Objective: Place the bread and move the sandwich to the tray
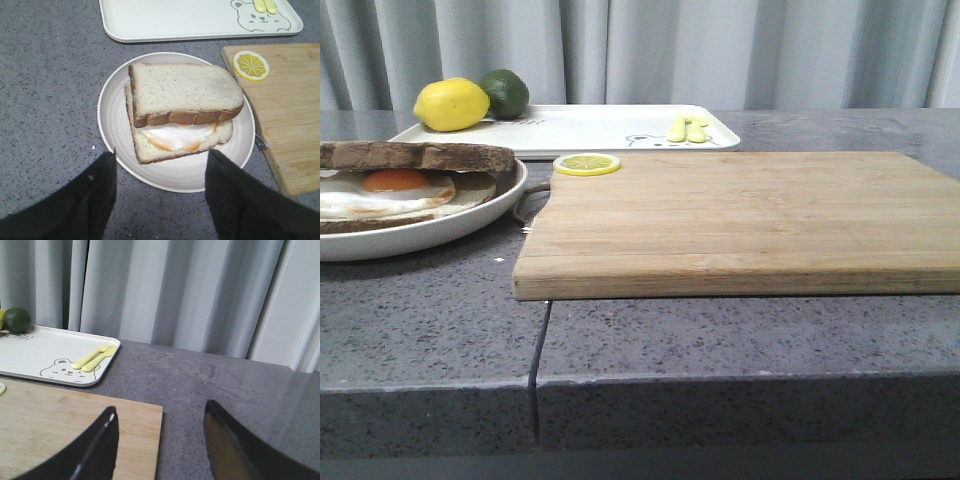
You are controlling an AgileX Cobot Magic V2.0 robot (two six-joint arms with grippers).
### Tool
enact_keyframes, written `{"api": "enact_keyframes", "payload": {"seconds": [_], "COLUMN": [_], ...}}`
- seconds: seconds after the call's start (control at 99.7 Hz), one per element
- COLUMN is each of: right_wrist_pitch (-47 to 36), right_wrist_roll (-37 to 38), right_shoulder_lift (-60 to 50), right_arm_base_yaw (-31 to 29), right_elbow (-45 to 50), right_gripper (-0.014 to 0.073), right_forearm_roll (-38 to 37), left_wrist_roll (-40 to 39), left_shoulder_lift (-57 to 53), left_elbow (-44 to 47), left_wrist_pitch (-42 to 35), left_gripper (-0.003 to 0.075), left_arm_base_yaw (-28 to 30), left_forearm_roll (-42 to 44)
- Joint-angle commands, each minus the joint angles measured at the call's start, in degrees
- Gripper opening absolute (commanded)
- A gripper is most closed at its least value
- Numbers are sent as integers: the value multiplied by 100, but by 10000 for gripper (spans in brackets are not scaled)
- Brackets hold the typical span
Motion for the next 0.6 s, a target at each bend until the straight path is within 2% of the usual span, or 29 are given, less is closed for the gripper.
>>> {"api": "enact_keyframes", "payload": {"seconds": [0.0,0.251,0.592], "right_wrist_pitch": [-487,-482,-413], "right_wrist_roll": [9,9,9], "right_shoulder_lift": [26,26,26], "right_arm_base_yaw": [-45,-45,-45], "right_elbow": [-141,-141,-141], "right_gripper": [404,404,404], "right_forearm_roll": [-47,-47,-47], "left_wrist_roll": [-8,-55,-127], "left_shoulder_lift": [12,263,1371], "left_elbow": [-193,-193,-193], "left_wrist_pitch": [-423,-724,-1098], "left_gripper": [365,364,365], "left_arm_base_yaw": [-3,-3,8], "left_forearm_roll": [-57,172,184]}}
